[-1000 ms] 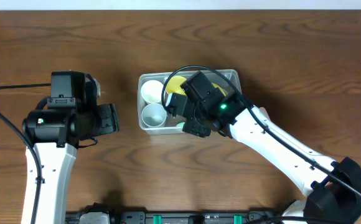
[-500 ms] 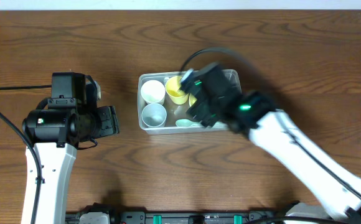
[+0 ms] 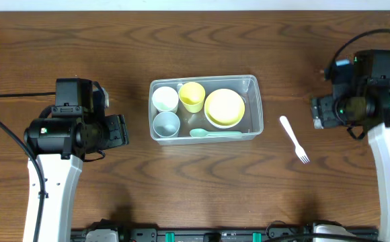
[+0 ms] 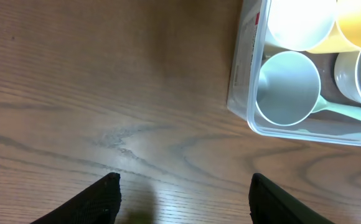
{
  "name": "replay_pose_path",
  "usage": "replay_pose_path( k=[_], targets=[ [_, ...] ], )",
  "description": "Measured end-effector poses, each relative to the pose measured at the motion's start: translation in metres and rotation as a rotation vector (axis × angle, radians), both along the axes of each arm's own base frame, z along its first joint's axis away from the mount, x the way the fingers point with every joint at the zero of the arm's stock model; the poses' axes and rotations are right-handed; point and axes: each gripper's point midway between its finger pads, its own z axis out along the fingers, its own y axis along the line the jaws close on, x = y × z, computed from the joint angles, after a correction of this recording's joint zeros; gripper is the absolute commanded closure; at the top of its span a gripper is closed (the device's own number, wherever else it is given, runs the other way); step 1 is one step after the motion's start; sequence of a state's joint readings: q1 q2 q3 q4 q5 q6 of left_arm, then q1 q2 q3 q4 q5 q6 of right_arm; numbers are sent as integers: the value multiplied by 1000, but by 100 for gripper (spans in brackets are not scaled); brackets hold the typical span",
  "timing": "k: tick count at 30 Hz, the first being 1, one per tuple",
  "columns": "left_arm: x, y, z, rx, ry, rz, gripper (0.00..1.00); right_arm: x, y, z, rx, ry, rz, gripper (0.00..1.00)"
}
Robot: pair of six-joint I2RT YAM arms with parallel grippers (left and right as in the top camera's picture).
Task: Pack container
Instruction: 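Move right gripper to the white fork and grasp its handle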
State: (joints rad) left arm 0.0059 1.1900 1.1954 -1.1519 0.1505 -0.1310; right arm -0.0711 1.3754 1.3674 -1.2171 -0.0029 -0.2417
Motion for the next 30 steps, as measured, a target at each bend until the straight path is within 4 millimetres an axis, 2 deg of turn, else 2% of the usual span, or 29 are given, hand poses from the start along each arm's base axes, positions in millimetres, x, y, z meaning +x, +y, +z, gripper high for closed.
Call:
replay_pose_path(
  k=[4, 8, 14, 21, 30],
  targets=[
    [0, 0, 0, 0, 0, 0, 34, -5, -1, -40, -7, 123, 80, 19],
    [0, 0, 0, 0, 0, 0, 34, -11, 0, -67, -9, 188, 137, 17],
    [0, 0, 0, 0, 0, 0, 34, -17, 0, -83, -24, 210, 186, 13],
    [0, 0, 0, 0, 0, 0, 34, -35, 0, -122, -30, 264, 237, 12],
    [0, 0, 0, 0, 0, 0, 34, -32, 3, -147, -10, 285, 255, 13]
  ],
)
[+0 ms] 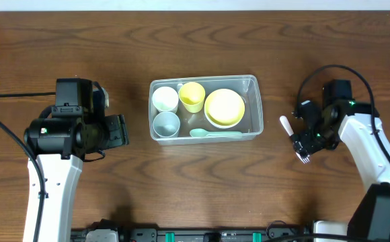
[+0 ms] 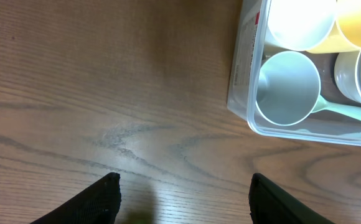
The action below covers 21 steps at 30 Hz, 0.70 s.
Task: Pack container
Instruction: 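Move right gripper to the white fork and grasp its handle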
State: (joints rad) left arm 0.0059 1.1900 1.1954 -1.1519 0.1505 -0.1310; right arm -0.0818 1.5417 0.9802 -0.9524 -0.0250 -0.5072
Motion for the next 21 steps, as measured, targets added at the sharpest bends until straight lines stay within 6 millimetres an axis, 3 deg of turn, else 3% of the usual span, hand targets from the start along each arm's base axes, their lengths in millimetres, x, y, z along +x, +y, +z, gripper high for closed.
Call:
replay_pose_path(
  k=[21],
  targets=[
    [0, 0, 0, 0, 1, 0, 34, 0, 20, -44, 67, 120, 36, 15]
  ],
)
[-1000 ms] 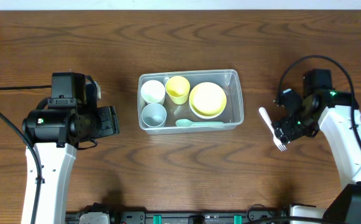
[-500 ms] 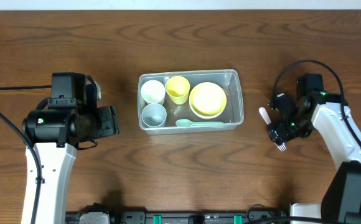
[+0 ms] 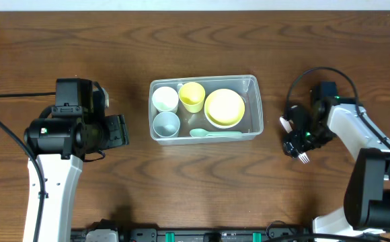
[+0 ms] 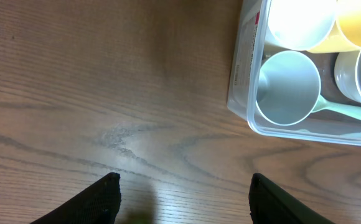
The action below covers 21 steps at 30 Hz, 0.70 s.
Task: Pack container
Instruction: 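Move right gripper to the white fork and grasp its handle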
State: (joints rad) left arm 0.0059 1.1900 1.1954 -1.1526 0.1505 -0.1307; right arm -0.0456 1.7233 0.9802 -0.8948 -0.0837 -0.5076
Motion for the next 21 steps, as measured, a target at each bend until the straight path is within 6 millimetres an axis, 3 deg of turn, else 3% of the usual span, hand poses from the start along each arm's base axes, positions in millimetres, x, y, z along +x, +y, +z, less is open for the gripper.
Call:
replay_pose_path(
  k=[9, 21],
  targets=[
    [0, 0, 0, 0, 2, 0, 34, -4, 11, -9, 3, 33, 37, 21],
    [-3, 0, -1, 0, 13, 0, 33, -4, 10, -10, 0, 32, 36, 46]
  ],
)
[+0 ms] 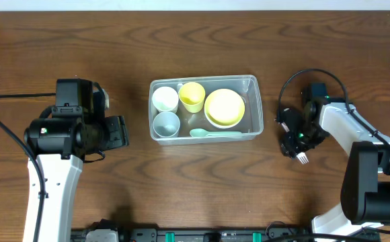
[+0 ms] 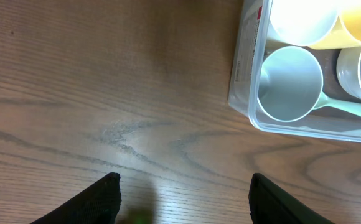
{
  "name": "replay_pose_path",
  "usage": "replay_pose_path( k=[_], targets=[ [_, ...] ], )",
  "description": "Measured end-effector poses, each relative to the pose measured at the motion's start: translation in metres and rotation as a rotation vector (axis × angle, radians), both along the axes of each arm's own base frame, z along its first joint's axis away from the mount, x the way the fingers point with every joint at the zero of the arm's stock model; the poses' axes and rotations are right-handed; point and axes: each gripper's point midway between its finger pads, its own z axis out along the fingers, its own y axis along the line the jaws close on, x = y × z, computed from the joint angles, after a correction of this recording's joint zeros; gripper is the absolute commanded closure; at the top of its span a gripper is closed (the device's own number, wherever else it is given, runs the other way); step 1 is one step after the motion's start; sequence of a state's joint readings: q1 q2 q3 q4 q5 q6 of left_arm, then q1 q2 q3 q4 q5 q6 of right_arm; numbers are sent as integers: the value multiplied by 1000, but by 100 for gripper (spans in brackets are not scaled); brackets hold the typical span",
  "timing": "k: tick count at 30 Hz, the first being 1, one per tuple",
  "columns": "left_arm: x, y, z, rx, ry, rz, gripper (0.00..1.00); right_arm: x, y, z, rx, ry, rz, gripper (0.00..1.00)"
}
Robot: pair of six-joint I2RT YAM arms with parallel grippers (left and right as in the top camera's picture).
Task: Pack container
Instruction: 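Move right gripper to the white fork and grasp its handle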
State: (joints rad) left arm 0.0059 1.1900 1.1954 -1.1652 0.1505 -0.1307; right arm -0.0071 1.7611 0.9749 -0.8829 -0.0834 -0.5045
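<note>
The clear plastic container (image 1: 205, 78) sits mid-table holding a white cup (image 1: 165, 99), a yellow cup (image 1: 191, 96), a pale blue cup (image 1: 167, 124), a yellow bowl (image 1: 224, 107) and a green spoon (image 1: 215, 133). A white fork (image 1: 303, 158) lies on the wood to the container's right; only its tines show. My right gripper (image 1: 292, 140) is down over its handle, and its jaws are hidden from above. My left gripper (image 2: 183, 199) stands open over bare wood left of the container (image 2: 243, 74), holding nothing.
Brown wooden table (image 1: 202, 188) all round. The right arm's black cable loops above its wrist (image 1: 313, 77). The left arm's body (image 1: 74, 131) stands a little left of the container.
My right gripper has shifted slightly left over the fork, whose tines lie where they were. The left wrist view has shifted a touch; the left gripper is still open.
First my right arm was drawn back at the right edge and the fork lay free on the table. Then the right gripper was down over the fork's lower half, and it has stayed there, edging left. The left arm has stayed put, open.
</note>
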Motion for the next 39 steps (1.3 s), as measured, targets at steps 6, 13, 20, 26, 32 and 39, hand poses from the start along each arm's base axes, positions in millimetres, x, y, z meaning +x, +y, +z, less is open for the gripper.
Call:
replay_pose_path(
  k=[6, 13, 20, 26, 32, 39],
  targets=[
    [0, 0, 0, 0, 2, 0, 34, 0, 0, -1, -1, 2, -1, 61],
    [0, 0, 0, 0, 2, 0, 34, 0, 0, -2, 0, 4, 0, 71],
    [0, 0, 0, 0, 2, 0, 34, -1, 1, -2, 7, 7, -1, 87],
    [0, 0, 0, 0, 2, 0, 34, 2, 4, 0, 20, -3, -4, 99],
    [-1, 0, 0, 0, 2, 0, 33, 3, 4, -1, 18, -6, -25, 99],
    [-1, 0, 0, 0, 2, 0, 34, 3, 4, -1, 18, -5, -32, 99]
  ],
)
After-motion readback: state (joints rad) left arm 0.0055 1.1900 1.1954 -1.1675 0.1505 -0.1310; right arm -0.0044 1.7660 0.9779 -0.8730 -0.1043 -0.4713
